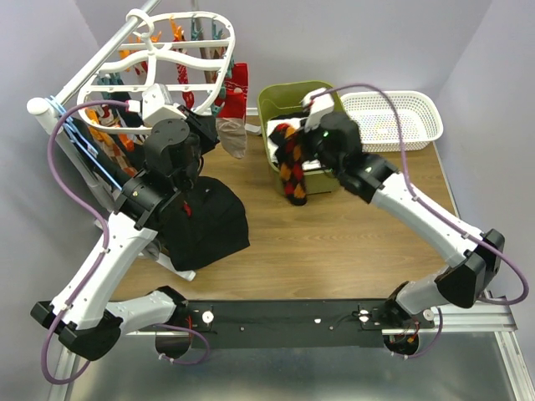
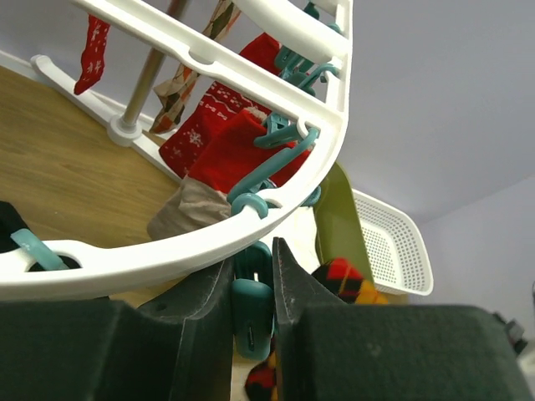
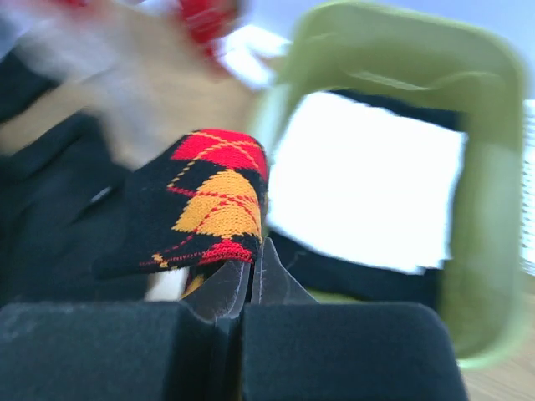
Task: Remove the socks clipped to the hanger
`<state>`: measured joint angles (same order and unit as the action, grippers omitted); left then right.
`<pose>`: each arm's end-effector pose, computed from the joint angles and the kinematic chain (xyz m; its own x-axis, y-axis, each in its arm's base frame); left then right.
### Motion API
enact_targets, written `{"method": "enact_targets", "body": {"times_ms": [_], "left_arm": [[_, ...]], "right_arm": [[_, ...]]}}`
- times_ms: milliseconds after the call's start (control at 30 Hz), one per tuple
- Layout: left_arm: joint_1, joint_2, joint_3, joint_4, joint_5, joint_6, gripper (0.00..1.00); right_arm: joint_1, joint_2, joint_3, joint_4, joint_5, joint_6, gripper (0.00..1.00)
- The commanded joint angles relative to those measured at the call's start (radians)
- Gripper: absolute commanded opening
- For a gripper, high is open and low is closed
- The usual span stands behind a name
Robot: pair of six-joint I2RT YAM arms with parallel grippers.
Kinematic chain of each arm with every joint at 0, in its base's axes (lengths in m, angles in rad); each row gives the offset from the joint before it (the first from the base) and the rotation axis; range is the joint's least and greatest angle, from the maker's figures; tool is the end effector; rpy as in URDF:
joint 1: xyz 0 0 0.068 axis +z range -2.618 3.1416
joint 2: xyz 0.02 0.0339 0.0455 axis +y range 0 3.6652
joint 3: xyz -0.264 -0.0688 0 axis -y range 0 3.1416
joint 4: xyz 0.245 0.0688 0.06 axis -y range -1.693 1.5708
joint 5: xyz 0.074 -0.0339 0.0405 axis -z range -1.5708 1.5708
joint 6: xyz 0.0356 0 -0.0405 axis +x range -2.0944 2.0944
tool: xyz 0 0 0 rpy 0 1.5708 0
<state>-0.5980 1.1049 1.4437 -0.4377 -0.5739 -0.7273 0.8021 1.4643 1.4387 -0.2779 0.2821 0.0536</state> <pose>0.1893 -0.1056 0.4771 -0.0784 -0.6221 -0.7790 -0.0346 0.7826 -0.6216 0.2446 0.2387 0.3974 -0.2346 -0.1685 -0.9574 -0.4939 0.8689 -0.0319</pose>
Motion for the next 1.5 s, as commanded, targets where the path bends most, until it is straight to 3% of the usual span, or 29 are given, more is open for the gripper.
{"method": "enact_targets", "body": {"times_ms": [0,300,500,667,833,1000,1100,1200,1233,1267,1467], "left_arm": [[-0.002,-0.016,-0.005,0.076,0.101,0.072,0.0],[0.0,-0.002,0.006,0.152,0.216,0.131,0.0],[-0.002,-0.002,-0.019,0.182,0.273,0.131,0.0],[-0.002,0.019,-0.009,0.169,0.287,0.146,0.0],[-0.002,0.024,-0.035,0.182,0.341,0.132,0.0],[-0.002,0.027,-0.049,0.177,0.361,0.138,0.0],[-0.002,0.023,-0.052,0.175,0.353,0.141,0.0],[-0.002,0.023,-0.052,0.186,0.352,0.141,0.0],[-0.002,0.024,-0.052,0.192,0.355,0.138,0.0],[-0.002,0.026,-0.052,0.198,0.367,0.134,0.0],[0.0,0.032,-0.032,0.238,0.425,0.112,0.0]], "right_arm": [[-0.205,-0.021,0.117,-0.023,-0.049,0.011,0.01],[-0.62,0.126,0.334,0.019,-0.113,0.006,0.01],[-0.834,0.243,0.385,0.136,-0.19,0.054,0.01],[-0.92,0.364,0.379,0.236,-0.156,0.034,0.01],[-0.928,0.519,0.46,0.299,-0.038,-0.151,0.01],[-0.926,0.671,0.555,0.281,-0.147,-0.155,0.01],[-0.916,0.758,0.649,0.156,-0.28,-0.077,0.09],[-0.874,0.783,0.668,0.07,-0.403,0.009,0.25],[-0.86,0.766,0.645,0.069,-0.42,0.026,0.41],[-0.847,0.759,0.599,0.065,-0.434,0.029,0.49],[-0.81,0.7,0.565,-0.088,-0.446,0.042,0.78]]}}
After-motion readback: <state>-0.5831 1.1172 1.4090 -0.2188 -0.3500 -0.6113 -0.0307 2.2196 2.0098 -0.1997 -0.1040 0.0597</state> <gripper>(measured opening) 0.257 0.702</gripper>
